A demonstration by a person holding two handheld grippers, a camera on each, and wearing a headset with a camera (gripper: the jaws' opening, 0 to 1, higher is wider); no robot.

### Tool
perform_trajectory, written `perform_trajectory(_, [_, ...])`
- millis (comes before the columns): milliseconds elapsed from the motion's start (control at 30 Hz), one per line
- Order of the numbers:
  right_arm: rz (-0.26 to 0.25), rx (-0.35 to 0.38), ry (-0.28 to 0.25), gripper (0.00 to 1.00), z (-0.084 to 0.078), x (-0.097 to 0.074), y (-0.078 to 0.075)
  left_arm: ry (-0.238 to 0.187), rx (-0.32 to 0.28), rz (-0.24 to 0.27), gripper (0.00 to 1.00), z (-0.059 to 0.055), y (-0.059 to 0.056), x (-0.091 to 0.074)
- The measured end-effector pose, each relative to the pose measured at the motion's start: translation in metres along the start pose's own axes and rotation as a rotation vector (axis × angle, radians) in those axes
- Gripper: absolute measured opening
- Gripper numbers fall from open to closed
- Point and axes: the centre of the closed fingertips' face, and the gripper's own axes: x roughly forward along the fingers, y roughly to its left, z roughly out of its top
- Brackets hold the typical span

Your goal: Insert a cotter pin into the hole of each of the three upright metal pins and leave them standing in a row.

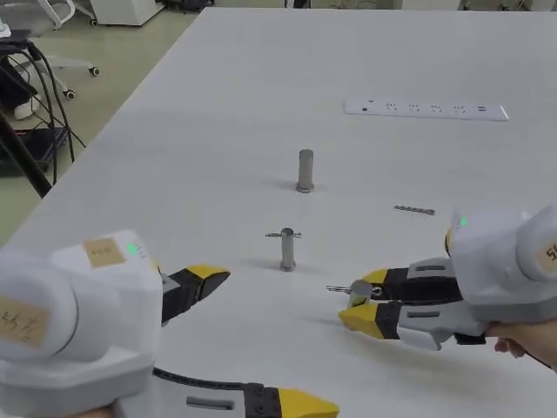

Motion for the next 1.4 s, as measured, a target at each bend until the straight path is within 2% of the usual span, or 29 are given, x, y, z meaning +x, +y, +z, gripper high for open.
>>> perform_trajectory(300, [0.015,0.024,-0.011,0.11,0.0,0.001,0.002,-0.005,-0.01,0.005,0.99,0.002,0.003,-0.002])
perform_trajectory(600, [-0.02,-0.03,-0.028,0.09,0.002,0.0,0.0,0.0,-0.007,0.0,0.99,-0.001,0.001,-0.002])
perform_trajectory(767, [-0.021,-0.048,-0.009,0.08,0.003,0.0,-0.001,-0.004,-0.011,0.002,0.99,0.0,0.002,-0.002])
perform_trajectory(867, [-0.024,-0.042,-0.015,0.08,0.005,-0.001,-0.004,-0.008,-0.014,0.006,0.99,0.001,0.003,-0.002])
perform_trajectory(1067, [-0.051,-0.044,-0.05,0.08,0.021,-0.005,-0.02,-0.021,-0.018,0.007,0.99,0.004,0.004,-0.003])
perform_trajectory(1300, [-0.099,-0.057,-0.047,0.08,0.026,-0.011,-0.045,-0.028,-0.024,0.01,0.99,0.005,0.005,-0.003])
perform_trajectory(1400, [-0.107,-0.055,-0.051,0.08,0.026,-0.012,-0.051,-0.025,-0.027,0.012,0.99,0.004,0.005,-0.003])
